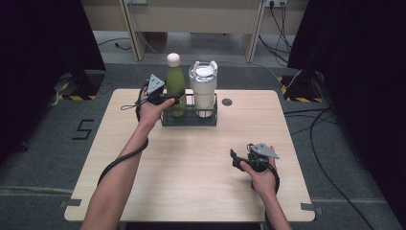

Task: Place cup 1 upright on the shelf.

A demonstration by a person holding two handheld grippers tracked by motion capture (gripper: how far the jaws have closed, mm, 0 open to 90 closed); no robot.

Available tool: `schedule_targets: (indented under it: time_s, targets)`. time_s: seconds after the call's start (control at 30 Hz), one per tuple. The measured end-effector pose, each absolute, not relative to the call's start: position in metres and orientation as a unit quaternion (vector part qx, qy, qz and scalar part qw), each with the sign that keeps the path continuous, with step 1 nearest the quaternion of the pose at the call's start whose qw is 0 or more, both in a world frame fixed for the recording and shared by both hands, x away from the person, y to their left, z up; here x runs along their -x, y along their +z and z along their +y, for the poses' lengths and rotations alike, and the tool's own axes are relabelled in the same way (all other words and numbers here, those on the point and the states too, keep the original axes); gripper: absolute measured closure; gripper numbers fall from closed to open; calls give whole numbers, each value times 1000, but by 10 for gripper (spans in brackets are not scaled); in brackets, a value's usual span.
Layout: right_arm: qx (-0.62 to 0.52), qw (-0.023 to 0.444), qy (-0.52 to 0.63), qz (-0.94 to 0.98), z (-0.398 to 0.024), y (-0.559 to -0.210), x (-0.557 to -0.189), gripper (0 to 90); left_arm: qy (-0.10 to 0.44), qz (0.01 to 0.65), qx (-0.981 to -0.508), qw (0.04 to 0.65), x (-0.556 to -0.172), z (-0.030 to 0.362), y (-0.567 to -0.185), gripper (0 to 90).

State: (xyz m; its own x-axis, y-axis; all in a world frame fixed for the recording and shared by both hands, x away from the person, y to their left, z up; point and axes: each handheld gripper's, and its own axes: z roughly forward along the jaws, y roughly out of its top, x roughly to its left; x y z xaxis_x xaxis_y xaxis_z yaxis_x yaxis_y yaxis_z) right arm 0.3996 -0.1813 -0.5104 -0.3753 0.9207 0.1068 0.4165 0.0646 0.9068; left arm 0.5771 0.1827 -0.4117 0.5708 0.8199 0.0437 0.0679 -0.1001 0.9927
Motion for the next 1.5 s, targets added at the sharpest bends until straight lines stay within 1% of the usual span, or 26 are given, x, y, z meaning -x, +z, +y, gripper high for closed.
schedule_targets:
  time_s: [0.07,0.13,0.43,0.67,0.8,1.2,1.33,1.5]
  targets:
    - [-494,262,476,679,-181,-511,-399,155,321,334,-666,584,-576,183,-411,102]
    - [-492,264,474,680,-181,-511,-399,155,325,329,-671,580,-575,182,-411,99]
    - [-493,264,474,680,-181,-511,-399,155,334,325,-672,576,-569,187,-405,109]
    - [-493,267,473,680,-183,-511,-399,155,343,320,-666,580,-554,197,-398,108]
    - [-493,266,474,680,-183,-511,-399,155,353,312,-671,573,-547,202,-399,103]
    - [-493,266,473,680,-183,-511,-399,155,344,317,-670,576,-530,214,-401,110]
    - [-494,266,473,679,-182,-511,-398,155,340,321,-663,584,-521,220,-401,127]
    - [-493,268,471,681,-183,-511,-398,155,344,317,-669,578,-514,226,-403,127]
